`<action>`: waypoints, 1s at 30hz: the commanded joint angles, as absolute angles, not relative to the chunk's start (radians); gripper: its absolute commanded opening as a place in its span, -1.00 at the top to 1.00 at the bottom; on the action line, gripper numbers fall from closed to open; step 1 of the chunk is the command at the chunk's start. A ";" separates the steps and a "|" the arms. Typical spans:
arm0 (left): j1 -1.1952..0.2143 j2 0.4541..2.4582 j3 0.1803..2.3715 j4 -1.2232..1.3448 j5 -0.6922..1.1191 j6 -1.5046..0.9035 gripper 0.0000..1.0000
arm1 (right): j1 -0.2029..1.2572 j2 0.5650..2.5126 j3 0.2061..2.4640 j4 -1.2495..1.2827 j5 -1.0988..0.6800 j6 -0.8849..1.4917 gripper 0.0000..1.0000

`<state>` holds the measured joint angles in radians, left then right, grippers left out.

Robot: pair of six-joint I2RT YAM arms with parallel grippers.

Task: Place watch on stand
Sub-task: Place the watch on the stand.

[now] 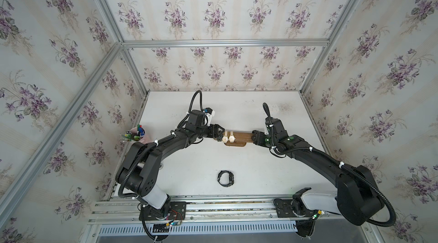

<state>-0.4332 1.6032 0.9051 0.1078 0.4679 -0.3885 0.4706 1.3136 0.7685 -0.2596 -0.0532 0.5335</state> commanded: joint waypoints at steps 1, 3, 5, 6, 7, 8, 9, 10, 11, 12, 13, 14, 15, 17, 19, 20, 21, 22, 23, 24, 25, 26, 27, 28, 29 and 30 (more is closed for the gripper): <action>-0.450 1.594 0.899 0.129 0.456 -0.394 -0.28 | 0.483 1.337 0.795 -0.257 -0.021 0.522 0.54; -0.456 1.596 0.896 0.129 0.454 -0.397 -0.27 | 0.502 1.357 0.817 -0.273 0.007 0.520 0.54; -0.460 1.594 0.890 0.134 0.449 -0.404 -0.27 | 0.519 1.379 0.841 -0.289 0.036 0.516 0.53; -0.460 1.593 0.887 0.137 0.447 -0.406 -0.27 | 0.524 1.388 0.848 -0.289 0.041 0.516 0.53; -0.461 1.591 0.884 0.141 0.445 -0.408 -0.27 | 0.528 1.398 0.855 -0.290 0.045 0.516 0.53; -0.461 1.591 0.884 0.140 0.444 -0.410 -0.27 | 0.531 1.408 0.861 -0.291 0.052 0.515 0.53; -0.461 1.591 0.884 0.140 0.445 -0.408 -0.27 | 0.531 1.418 0.870 -0.295 0.060 0.515 0.53; -0.461 1.591 0.883 0.137 0.443 -0.408 -0.27 | 0.576 1.430 0.881 -0.299 0.070 0.514 0.53; -0.461 1.588 0.882 0.138 0.442 -0.407 -0.27 | 0.585 1.440 0.888 -0.302 0.078 0.515 0.52; -0.461 1.586 0.879 0.137 0.439 -0.408 -0.27 | 0.592 1.449 0.896 -0.304 0.084 0.515 0.52; -0.460 1.580 0.877 0.137 0.435 -0.408 -0.27 | 0.596 1.457 0.901 -0.305 0.084 0.516 0.52; -0.461 1.573 0.872 0.135 0.427 -0.406 -0.27 | 0.597 1.461 0.903 -0.305 0.087 0.517 0.52; -0.460 1.566 0.869 0.132 0.421 -0.404 -0.27 | 0.599 1.464 0.906 -0.304 0.094 0.517 0.52; -0.462 1.548 0.866 0.112 0.399 -0.395 -0.28 | 0.600 1.468 0.911 -0.308 0.104 0.518 0.52; -0.460 1.524 0.861 0.093 0.370 -0.390 -0.30 | 0.600 1.469 0.911 -0.306 0.105 0.517 0.51; -0.459 1.507 0.856 0.088 0.355 -0.388 -0.31 | 0.600 1.471 0.911 -0.305 0.105 0.518 0.52; -0.456 1.494 0.853 0.081 0.343 -0.385 -0.33 | 0.598 1.471 0.912 -0.303 0.104 0.517 0.51; -0.454 1.480 0.853 0.072 0.331 -0.384 -0.35 | 0.600 1.474 0.914 -0.303 0.101 0.516 0.51; -0.451 1.467 0.851 0.063 0.320 -0.383 -0.37 | 0.601 1.477 0.918 -0.304 0.097 0.514 0.51; -0.449 1.459 0.848 0.060 0.313 -0.382 -0.38 | 0.601 1.479 0.922 -0.304 0.094 0.514 0.51; -0.445 1.452 0.847 0.055 0.307 -0.381 -0.39 | 0.604 1.481 0.927 -0.306 0.094 0.513 0.51; -0.439 1.450 0.848 0.048 0.305 -0.383 -0.40 | 0.606 1.483 0.932 -0.307 0.095 0.511 0.50; -0.437 1.449 0.847 0.043 0.303 -0.383 -0.40 | 0.609 1.486 0.936 -0.308 0.096 0.511 0.50; -0.436 1.449 0.845 0.036 0.299 -0.386 -0.39 | 0.612 1.486 0.940 -0.311 0.103 0.512 0.50; -0.434 1.449 0.841 0.032 0.293 -0.390 -0.39 | 0.616 1.490 0.947 -0.318 0.112 0.509 0.49; -0.433 1.448 0.834 0.033 0.289 -0.394 -0.39 | 0.620 1.495 0.955 -0.325 0.121 0.506 0.49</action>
